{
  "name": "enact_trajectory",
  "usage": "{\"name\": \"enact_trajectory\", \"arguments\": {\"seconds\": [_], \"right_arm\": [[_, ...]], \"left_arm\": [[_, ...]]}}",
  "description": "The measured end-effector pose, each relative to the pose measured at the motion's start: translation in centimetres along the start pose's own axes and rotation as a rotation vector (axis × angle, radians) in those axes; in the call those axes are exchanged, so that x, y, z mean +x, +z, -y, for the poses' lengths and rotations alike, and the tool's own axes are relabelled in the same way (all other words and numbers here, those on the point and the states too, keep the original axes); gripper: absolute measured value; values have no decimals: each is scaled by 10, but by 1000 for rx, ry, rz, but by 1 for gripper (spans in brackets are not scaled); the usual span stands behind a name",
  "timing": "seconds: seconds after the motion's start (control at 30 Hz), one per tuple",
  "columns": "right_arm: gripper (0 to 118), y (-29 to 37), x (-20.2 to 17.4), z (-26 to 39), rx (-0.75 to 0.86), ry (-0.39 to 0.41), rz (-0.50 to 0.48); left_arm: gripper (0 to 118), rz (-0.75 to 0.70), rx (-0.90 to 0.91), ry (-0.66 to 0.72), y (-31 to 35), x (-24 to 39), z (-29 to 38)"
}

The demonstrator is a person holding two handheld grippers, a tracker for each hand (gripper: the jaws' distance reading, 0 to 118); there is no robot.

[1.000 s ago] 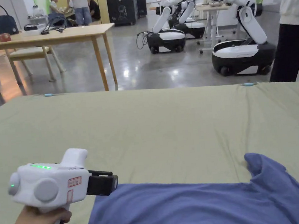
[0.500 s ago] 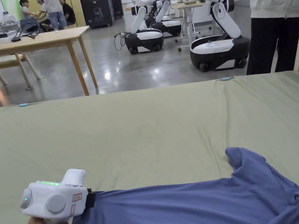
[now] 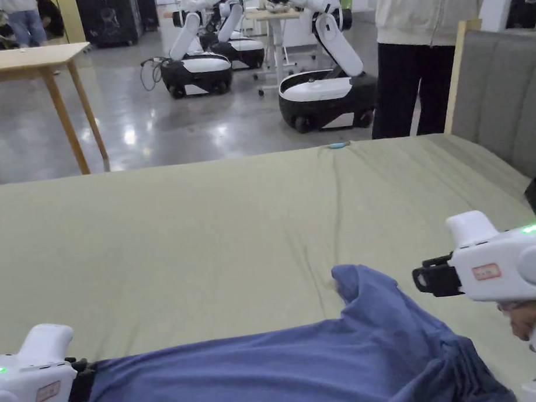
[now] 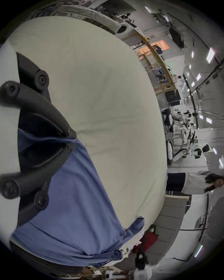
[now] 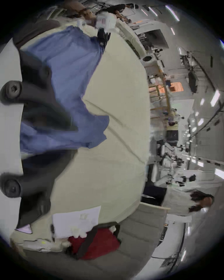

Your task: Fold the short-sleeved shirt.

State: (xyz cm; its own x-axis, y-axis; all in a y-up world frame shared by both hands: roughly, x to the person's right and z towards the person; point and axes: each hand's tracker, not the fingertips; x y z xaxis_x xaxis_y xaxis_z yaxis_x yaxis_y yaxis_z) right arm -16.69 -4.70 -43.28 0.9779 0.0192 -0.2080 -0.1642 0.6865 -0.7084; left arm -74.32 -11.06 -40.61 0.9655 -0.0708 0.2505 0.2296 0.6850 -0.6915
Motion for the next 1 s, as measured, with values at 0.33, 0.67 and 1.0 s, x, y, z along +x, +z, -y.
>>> {"name": "enact_trajectory", "arguments": {"seconds": [0.33,0.67,1.0], "right_arm": [[85,-112,0,6,-295,35,102],[2,-96,-24,3,-261,152,147],[2,80,-36,26,116,182,67]], "left_arm": [[4,-6,-37,-26,3,15,1],[4,-14,-48,-47,5,23,5],[4,23,169,-52,127,16,16]]}}
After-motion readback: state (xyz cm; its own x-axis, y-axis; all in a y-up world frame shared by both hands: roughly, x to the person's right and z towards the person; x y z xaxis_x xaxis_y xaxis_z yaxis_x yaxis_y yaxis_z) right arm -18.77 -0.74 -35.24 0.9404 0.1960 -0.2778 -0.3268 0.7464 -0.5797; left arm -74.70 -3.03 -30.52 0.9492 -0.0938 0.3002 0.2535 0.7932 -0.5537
